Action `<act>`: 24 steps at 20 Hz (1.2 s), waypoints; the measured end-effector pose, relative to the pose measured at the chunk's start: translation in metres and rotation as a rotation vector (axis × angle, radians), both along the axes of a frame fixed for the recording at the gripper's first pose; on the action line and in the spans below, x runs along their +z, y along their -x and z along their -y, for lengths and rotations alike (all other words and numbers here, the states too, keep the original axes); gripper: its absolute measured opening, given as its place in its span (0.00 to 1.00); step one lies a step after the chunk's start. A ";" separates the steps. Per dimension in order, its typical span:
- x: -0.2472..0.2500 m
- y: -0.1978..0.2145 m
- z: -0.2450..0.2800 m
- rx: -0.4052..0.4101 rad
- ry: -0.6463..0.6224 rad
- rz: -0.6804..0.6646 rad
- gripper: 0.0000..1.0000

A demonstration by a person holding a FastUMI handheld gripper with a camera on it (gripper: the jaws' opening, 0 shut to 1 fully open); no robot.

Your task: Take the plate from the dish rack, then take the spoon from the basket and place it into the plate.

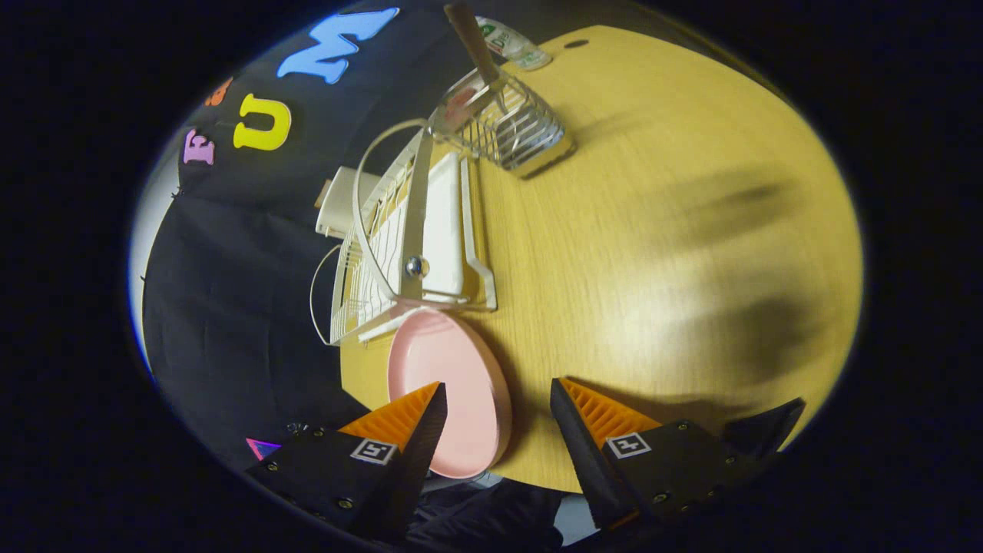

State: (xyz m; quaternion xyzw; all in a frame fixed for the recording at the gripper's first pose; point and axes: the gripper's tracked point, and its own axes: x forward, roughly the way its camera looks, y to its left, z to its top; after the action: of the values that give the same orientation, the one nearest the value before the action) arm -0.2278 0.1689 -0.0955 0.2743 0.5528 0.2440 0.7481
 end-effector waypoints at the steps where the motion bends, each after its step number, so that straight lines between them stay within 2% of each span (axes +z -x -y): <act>1: 0.008 -0.012 0.007 -0.042 0.008 0.050 0.84; 6: 0.060 -0.084 0.049 -0.311 0.044 0.353 0.84; 10: 0.095 -0.131 0.064 -0.445 0.076 0.529 0.84; 16: 0.109 -0.185 0.077 -0.565 0.134 0.685 0.84; 21: 0.104 -0.214 0.072 -0.585 0.190 0.778 0.84; 24: 0.095 -0.226 0.065 -0.575 0.220 0.808 0.76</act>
State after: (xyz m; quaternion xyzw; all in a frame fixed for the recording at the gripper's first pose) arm -0.0016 0.1044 -0.0002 0.2186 0.1437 0.0550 0.9636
